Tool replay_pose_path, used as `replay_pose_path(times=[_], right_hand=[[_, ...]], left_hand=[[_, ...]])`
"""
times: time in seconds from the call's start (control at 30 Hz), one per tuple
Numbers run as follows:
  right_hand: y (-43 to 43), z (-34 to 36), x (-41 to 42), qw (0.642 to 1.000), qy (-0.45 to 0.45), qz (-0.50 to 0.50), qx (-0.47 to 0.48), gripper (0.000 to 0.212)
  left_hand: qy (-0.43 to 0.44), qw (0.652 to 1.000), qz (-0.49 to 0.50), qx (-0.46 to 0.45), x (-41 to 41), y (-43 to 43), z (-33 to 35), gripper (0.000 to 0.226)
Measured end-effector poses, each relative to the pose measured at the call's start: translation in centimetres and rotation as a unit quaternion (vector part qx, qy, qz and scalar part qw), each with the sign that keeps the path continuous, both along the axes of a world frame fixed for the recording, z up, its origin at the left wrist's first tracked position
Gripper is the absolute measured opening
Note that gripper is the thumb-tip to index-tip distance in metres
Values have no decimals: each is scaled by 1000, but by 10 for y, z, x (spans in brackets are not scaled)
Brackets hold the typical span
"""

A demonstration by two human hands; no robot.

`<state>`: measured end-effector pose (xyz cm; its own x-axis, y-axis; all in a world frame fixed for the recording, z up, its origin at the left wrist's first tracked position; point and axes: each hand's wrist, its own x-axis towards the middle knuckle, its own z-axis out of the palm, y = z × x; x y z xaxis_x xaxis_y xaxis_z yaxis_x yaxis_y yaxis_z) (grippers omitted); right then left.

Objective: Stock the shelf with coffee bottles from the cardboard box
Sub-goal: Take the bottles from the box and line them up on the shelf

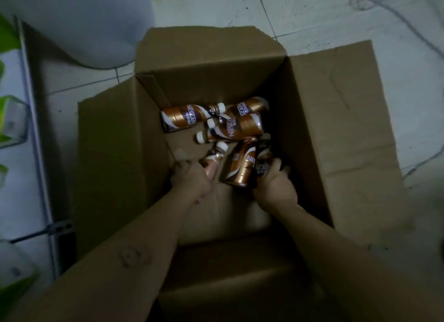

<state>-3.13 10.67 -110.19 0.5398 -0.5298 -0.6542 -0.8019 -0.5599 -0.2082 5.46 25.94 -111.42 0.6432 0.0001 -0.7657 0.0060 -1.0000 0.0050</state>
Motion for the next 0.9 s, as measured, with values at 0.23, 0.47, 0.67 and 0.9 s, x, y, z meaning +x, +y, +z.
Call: replay_pose_path(times=[0.23, 0.47, 0.67, 0.9], right_hand=[[13, 2, -39, 969, 170, -74, 164, 91], [3, 25, -39, 943, 110, -145, 277, 23], [4, 120, -41, 933, 35, -112, 342, 50], [19, 282, -33, 922, -201, 37, 328, 86]], left_hand=[[153, 938, 283, -130, -80, 5, 0, 64], [176, 891, 373, -190, -92, 16, 31, 67], [173, 884, 340, -271, -82, 22, 134, 66], [-44, 863, 285, -416, -90, 57, 301, 51]])
